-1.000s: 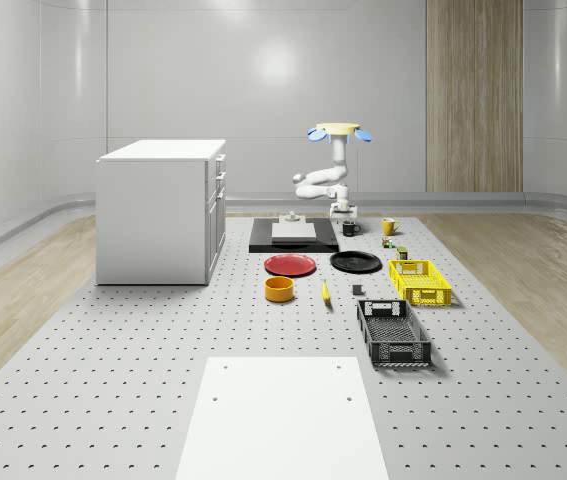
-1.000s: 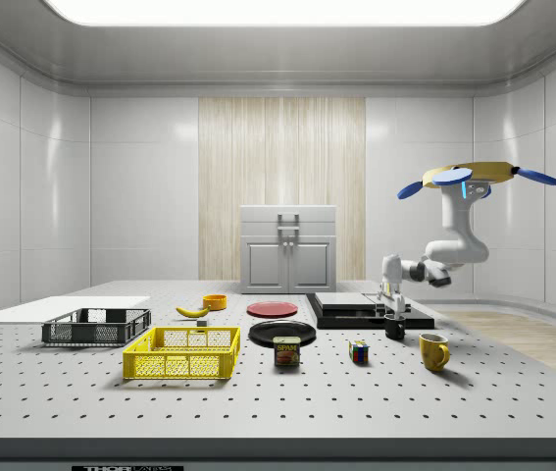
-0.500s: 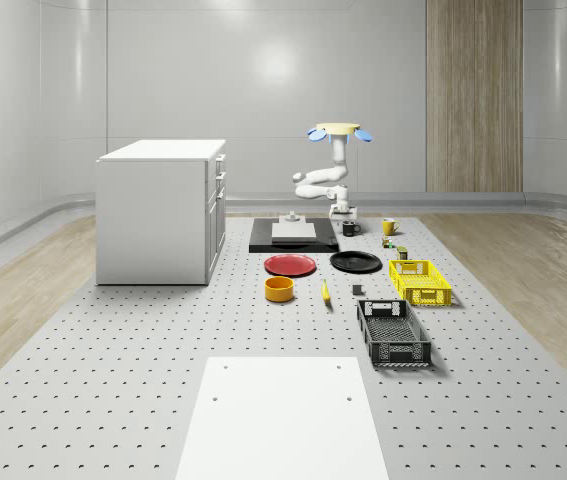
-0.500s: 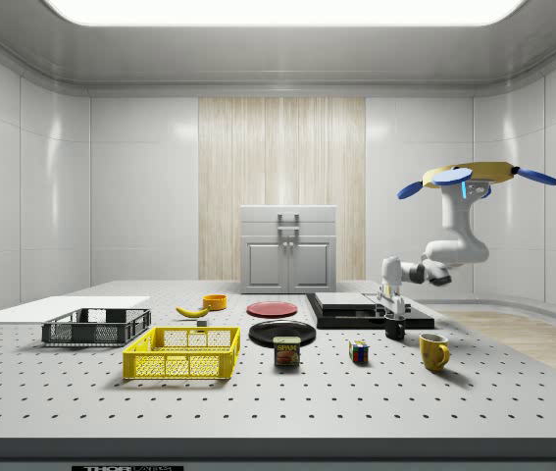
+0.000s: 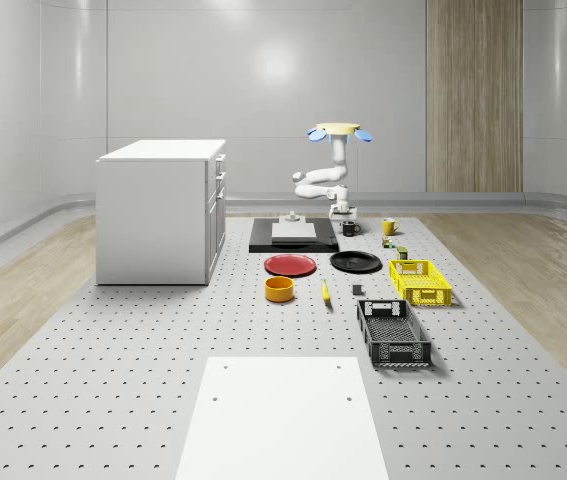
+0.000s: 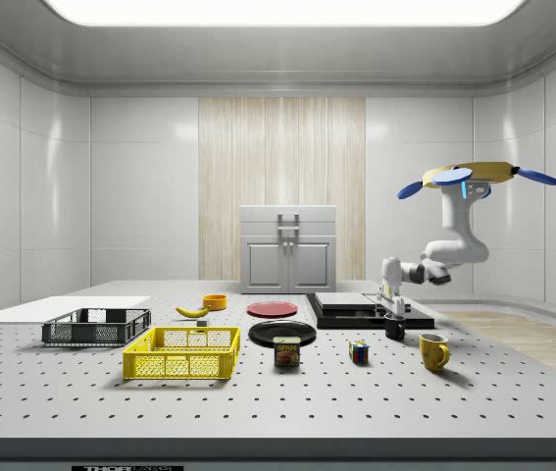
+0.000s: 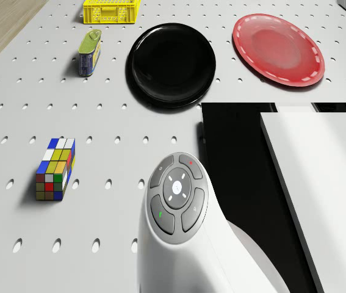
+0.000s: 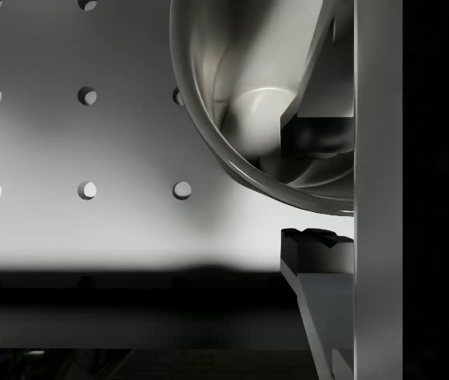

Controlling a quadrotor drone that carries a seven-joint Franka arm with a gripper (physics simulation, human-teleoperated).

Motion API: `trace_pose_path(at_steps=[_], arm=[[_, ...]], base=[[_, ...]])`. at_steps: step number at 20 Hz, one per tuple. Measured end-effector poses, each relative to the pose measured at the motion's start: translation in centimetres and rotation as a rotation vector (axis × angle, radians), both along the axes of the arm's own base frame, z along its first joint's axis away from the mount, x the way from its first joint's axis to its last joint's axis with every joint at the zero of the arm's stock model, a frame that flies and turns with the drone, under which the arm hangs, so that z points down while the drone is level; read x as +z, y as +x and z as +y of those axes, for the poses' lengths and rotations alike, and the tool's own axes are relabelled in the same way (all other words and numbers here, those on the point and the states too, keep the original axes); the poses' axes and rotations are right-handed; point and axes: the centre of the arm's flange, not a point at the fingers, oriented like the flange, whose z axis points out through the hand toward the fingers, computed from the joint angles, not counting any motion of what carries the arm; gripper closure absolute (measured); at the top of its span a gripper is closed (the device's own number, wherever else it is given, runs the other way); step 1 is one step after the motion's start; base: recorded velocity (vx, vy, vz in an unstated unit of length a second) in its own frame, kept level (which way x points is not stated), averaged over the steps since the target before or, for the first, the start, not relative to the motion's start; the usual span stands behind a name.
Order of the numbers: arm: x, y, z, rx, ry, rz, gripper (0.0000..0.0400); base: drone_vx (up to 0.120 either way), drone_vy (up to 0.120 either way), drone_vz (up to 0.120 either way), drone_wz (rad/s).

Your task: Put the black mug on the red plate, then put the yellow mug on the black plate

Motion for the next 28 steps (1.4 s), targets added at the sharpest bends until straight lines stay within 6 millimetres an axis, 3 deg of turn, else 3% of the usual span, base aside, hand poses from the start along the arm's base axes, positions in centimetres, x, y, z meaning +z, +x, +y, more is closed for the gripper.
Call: trace_pose_path(at_steps=[5, 13, 24, 28], arm=[[-0.7, 0.0, 0.0, 0.000, 0.000, 0.000, 0.0286], [-2.7, 0.0, 0.0, 0.000, 0.000, 0.000, 0.0289], [-3.2, 0.0, 0.0, 0.000, 0.000, 0.000, 0.0290], [-3.2, 0.0, 0.0, 0.000, 0.000, 0.000, 0.0290]], base=[[0.000, 0.000, 0.000, 0.000], [0.030, 0.000, 0.115, 0.000], [0.120, -0.116, 0.120, 0.000], [0.120, -0.120, 0.020, 0.000]])
